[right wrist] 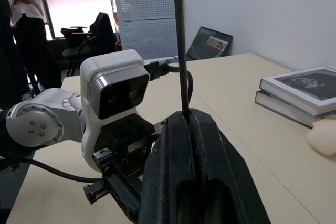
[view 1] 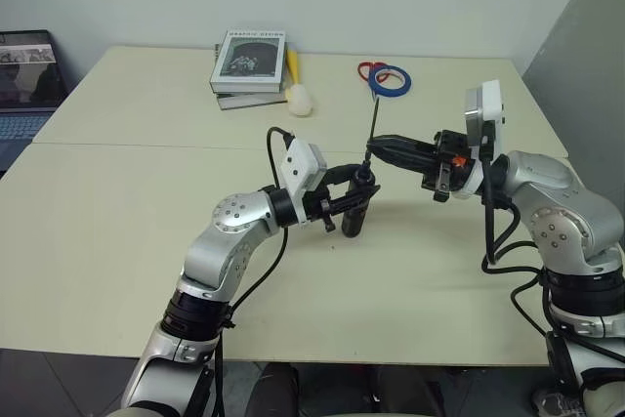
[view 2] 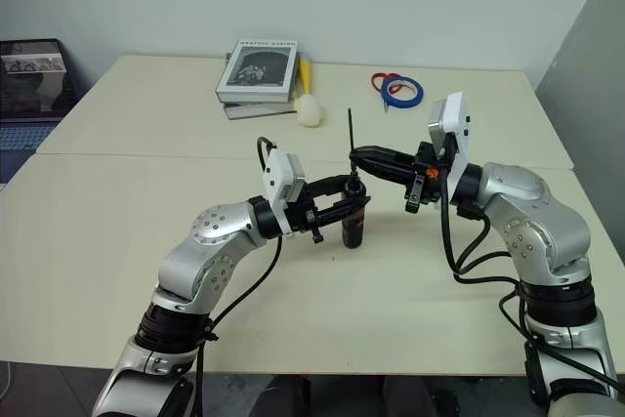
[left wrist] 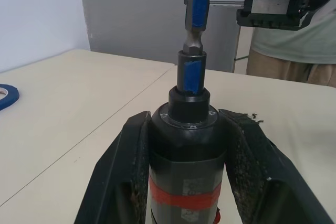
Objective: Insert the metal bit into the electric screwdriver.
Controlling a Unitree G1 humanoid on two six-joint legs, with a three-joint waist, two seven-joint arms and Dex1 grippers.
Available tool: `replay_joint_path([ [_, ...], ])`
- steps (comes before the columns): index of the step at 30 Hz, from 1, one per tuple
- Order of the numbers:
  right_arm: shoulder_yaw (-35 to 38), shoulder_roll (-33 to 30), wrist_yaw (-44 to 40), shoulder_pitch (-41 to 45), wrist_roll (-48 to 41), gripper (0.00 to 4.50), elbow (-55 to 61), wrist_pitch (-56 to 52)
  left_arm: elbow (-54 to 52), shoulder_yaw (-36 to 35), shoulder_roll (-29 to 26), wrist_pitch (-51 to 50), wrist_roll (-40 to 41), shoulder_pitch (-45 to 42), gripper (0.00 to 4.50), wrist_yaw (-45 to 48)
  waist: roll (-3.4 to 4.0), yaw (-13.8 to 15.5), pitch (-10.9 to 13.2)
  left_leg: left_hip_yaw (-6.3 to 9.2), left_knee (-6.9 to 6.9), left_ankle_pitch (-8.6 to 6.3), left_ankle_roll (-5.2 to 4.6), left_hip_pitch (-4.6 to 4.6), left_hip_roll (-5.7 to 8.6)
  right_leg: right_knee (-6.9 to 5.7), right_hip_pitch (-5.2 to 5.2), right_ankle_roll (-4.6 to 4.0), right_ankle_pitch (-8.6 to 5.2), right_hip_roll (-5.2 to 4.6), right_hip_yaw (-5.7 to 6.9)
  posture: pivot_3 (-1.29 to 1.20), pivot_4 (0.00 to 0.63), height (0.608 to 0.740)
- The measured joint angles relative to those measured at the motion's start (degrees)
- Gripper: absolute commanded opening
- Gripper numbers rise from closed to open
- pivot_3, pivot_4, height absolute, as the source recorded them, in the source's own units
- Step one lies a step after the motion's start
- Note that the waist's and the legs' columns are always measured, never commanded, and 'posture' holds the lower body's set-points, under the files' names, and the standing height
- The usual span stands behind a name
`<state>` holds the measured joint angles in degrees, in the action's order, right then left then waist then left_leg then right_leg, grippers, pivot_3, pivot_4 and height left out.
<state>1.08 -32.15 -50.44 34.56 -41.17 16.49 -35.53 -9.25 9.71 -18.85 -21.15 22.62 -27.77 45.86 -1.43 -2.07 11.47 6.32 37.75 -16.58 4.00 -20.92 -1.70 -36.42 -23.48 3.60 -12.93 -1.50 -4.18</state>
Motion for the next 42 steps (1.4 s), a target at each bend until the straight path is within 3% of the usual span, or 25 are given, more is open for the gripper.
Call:
replay_joint_path([
  [5, -0.19, -0.34, 0.03, 0.30, 0.01, 0.00, 0.03, -0.22, -0.01, 0.00, 0.00, -0.03, 0.00, 0.00, 1.64, 0.00, 0.00, 0.00, 0.00, 0.00, -0.02, 0.00, 0.00, 0.00, 0.00, 0.09, 0.04, 0.02, 0.01, 0.00, 0.00, 0.00, 0.150, 0.740],
  [8, -0.33, -0.42, 0.23, 0.36, 0.27, 0.48, 0.06, -0.46, -0.01, 0.01, 0.00, -0.02, 0.00, 0.00, 1.64, -0.03, 0.00, 0.01, 0.00, 0.00, -0.04, 0.00, 0.00, 0.00, -0.01, 0.13, 0.05, 0.04, 0.02, 0.00, 0.00, 0.00, 0.150, 0.740],
  [19, -1.42, -0.44, 0.52, 0.34, 0.98, 3.05, -0.14, -2.59, -0.44, 0.06, 0.01, -0.01, 0.04, 0.00, 1.64, 0.05, 0.00, 0.02, 0.00, 0.00, -0.56, 0.01, 0.00, 0.02, -0.01, 0.44, 0.03, 0.34, 0.21, -0.01, 0.00, 0.00, 0.150, 0.740],
  [26, -0.10, -0.46, 0.55, 0.34, -0.56, 4.32, 0.09, -3.61, -0.75, 0.09, 0.01, -0.03, 0.06, 0.00, 1.64, 0.07, 0.01, 0.02, 0.00, 0.00, -0.72, 0.01, 0.00, 0.05, -0.01, 0.45, -0.03, 0.33, 0.20, 0.00, 0.01, 0.00, 0.150, 0.740],
  [32, 0.57, -1.62, 0.40, -0.09, -1.18, 4.32, 1.47, -4.35, -0.73, 0.11, 0.03, -0.05, 0.05, -0.01, 1.64, 0.05, 0.00, 0.05, 0.00, 0.00, -0.71, 0.01, 0.00, 0.04, -0.01, 0.45, -0.02, 0.34, 0.21, 0.00, 0.01, 0.00, 0.150, 0.740],
  [42, 5.05, -9.25, -0.41, -6.82, -1.07, 4.32, 6.42, -4.91, 0.61, 1.18, 0.00, -1.46, -1.02, -3.03, 1.64, -0.37, -0.02, 0.21, 0.02, 0.01, -0.71, 0.01, 0.00, 0.00, -0.01, 0.45, -0.04, 0.34, 0.21, 0.00, 0.03, 0.00, 0.150, 0.740],
])
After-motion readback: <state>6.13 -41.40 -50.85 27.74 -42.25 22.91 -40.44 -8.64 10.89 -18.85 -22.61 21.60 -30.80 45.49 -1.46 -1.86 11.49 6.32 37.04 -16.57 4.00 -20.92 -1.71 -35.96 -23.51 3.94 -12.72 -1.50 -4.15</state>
